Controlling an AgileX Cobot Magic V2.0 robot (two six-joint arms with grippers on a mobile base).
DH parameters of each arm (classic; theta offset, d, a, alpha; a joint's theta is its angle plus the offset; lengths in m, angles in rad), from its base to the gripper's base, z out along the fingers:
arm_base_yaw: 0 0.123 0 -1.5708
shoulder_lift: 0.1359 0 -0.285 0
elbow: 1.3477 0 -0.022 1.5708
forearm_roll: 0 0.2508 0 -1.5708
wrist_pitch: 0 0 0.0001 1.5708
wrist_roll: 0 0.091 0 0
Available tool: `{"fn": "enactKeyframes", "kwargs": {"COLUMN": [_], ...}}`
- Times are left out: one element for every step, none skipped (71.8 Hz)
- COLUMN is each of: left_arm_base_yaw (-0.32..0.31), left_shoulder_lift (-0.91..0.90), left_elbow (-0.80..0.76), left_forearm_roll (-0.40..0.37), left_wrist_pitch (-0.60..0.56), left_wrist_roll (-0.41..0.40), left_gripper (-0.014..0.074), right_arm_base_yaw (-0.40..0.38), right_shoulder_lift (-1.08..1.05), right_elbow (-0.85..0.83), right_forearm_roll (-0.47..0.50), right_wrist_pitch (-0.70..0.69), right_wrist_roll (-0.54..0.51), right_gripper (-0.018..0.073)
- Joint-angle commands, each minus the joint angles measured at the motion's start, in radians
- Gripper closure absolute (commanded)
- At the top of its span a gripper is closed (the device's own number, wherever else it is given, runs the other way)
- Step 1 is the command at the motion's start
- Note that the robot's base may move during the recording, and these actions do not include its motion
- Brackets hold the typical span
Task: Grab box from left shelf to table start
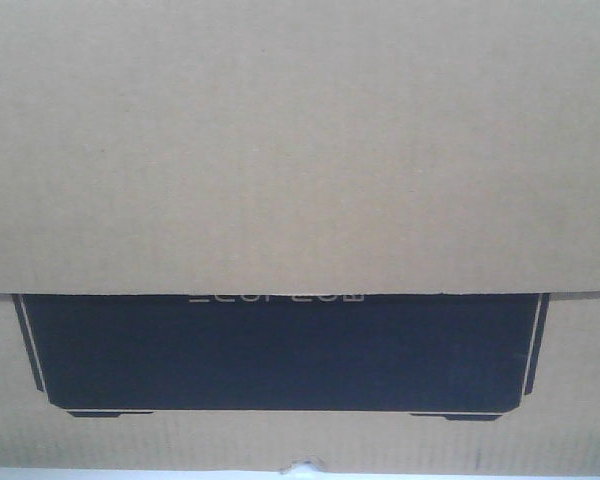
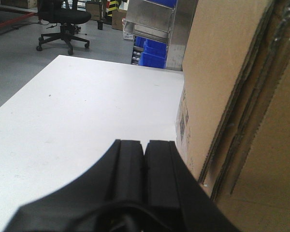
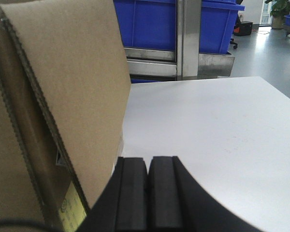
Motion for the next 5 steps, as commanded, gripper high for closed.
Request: {"fn": "enactKeyframes", "kwargs": {"left_arm_base_yaw": [0.001,0.001,0.001,0.001,0.001], "left_shoulder_lift": [-0.009,-0.009,-0.009,-0.009,-0.009], "left_elbow": [-0.002,-0.002,-0.002,-0.002,-0.002], "left_forearm_roll": [-0.007,-0.007,-0.007,-0.007,-0.007], "left_wrist_pitch": [-0.093,-0.093,-0.093,-0.093,-0.093], "left_wrist_roll": [-0.007,-0.007,-0.007,-0.007,-0.007], "left_gripper": [0.0699,0.0699,0.0699,0.0699,0.0699], "right_arm_base_yaw": [-0.006,-0.006,-0.006,-0.006,-0.006], "right_shoulder_lift": [-0.014,-0.014,-0.014,-0.014,-0.014], "right_elbow": [-0.017,-0.017,-0.017,-0.017,-0.017], "right_forearm_roll": [-0.001,-0.001,-0.001,-0.001,-0.001], "right_wrist_pitch": [-0.094,-0.094,-0.094,-0.094,-0.094], "right_wrist_roll": [-0.005,-0.005,-0.005,-0.005,-0.005], "right_gripper": [0.0501,0.0501,0.0501,0.0501,0.0501]}}
